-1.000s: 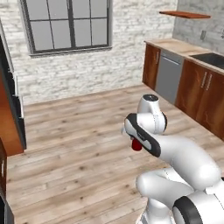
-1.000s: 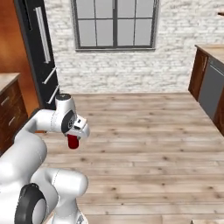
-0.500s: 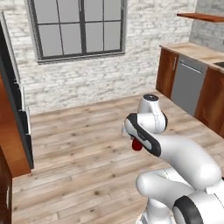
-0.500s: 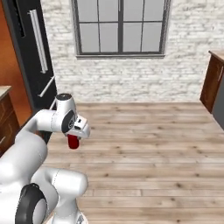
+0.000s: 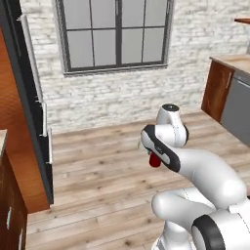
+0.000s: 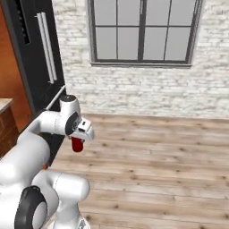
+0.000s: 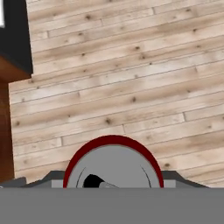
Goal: Four empty soda cans are scattered around the kitchen. Gather all the cans and cluster them next to the stove for recycling.
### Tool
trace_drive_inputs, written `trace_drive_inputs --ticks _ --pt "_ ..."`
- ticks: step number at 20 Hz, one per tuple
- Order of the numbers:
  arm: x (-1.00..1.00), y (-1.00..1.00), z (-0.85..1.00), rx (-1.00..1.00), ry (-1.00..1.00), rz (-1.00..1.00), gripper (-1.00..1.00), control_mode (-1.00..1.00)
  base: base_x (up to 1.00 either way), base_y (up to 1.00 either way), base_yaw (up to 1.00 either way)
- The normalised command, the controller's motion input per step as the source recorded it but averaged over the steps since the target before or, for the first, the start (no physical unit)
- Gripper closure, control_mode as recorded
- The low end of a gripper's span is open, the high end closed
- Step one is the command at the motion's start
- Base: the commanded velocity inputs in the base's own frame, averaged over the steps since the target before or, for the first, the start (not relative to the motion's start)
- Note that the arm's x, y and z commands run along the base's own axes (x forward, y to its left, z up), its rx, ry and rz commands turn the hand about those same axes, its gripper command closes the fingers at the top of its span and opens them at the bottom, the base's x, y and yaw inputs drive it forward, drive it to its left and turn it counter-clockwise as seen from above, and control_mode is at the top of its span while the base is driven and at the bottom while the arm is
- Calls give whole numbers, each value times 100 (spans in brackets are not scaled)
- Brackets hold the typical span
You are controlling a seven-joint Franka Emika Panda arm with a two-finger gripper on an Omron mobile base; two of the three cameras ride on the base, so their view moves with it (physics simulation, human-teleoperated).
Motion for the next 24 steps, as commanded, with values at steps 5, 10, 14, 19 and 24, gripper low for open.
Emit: trace_drive_inputs --ticks 5,10,14,19,24 --pt "0 0 0 0 0 0 100 100 11 39 41" --pt "0 0 0 0 0 0 100 100 0 5 50" --pt "0 0 0 0 0 0 100 100 0 0 50" --pt "0 0 0 0 0 0 100 100 10 -2 50" --pt "0 0 0 0 0 0 100 100 52 -2 41"
